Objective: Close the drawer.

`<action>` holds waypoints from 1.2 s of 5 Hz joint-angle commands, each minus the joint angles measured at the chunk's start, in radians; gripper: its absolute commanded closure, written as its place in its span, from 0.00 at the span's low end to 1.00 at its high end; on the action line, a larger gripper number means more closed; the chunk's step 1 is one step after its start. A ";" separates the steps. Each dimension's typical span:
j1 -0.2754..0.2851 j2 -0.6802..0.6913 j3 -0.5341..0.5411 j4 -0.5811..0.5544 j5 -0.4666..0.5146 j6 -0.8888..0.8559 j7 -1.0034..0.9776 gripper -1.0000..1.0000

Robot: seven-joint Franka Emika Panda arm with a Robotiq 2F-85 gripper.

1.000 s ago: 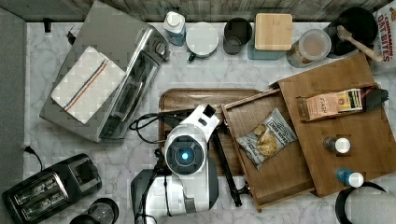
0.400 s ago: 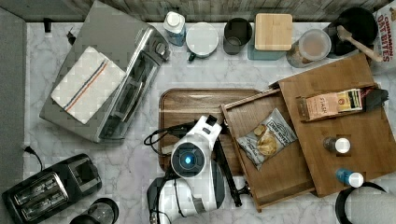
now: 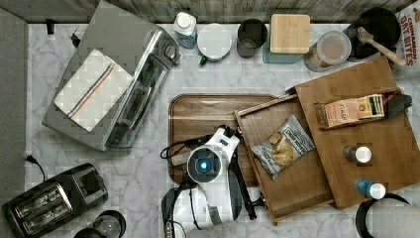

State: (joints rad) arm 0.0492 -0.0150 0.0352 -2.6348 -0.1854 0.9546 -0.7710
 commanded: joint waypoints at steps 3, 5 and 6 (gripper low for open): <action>-0.050 -0.091 -0.186 -0.060 0.200 -0.010 -0.499 1.00; -0.080 -0.048 -0.214 0.016 0.141 -0.025 -0.510 1.00; -0.101 0.016 -0.249 0.054 0.154 0.048 -0.603 1.00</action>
State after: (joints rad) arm -0.0063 -0.0528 -0.1693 -2.6992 -0.0208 0.9961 -1.2627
